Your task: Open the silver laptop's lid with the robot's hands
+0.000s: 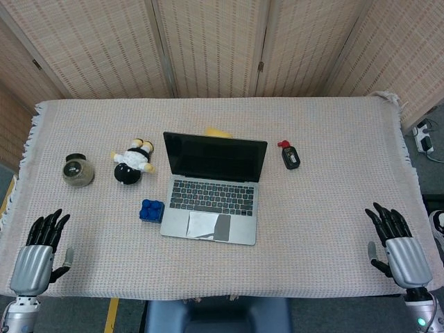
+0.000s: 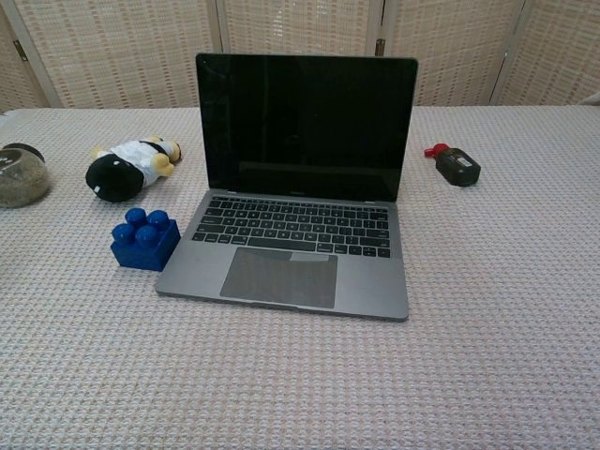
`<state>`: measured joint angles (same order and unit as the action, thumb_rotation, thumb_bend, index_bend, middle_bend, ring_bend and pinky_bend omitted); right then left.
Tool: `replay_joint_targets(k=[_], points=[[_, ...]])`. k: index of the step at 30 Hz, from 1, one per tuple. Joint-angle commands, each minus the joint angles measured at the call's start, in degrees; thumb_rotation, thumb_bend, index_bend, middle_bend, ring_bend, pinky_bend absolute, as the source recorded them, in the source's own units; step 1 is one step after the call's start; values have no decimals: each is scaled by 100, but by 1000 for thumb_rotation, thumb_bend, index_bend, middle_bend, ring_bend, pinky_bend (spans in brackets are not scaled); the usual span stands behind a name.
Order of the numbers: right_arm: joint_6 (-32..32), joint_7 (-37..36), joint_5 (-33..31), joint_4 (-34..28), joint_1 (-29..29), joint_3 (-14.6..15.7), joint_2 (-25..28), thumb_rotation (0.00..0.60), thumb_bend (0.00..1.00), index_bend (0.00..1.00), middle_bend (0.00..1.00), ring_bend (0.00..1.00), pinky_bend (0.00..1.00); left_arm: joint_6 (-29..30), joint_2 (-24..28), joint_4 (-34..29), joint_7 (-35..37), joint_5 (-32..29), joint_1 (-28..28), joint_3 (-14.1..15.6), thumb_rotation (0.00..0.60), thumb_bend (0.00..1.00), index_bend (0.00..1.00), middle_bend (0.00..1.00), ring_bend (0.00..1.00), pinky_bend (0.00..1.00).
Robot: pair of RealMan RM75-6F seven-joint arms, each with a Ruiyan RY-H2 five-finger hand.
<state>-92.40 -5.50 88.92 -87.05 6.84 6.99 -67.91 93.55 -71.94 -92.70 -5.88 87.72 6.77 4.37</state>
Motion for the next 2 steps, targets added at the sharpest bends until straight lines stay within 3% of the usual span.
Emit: replay_joint_targets(k=[1,2], points=[[95,45,39,10,16,-53,1,600,682,0,0,0,0,-75,-12,20,-27,-102,-29,-104,600,597,33,47,0,0],[166,39,34,19,37,-84,4,600,681,0,0,0,0,-90,-27,66,-77,-146,-33,-157,600,597,33,47,0,0]])
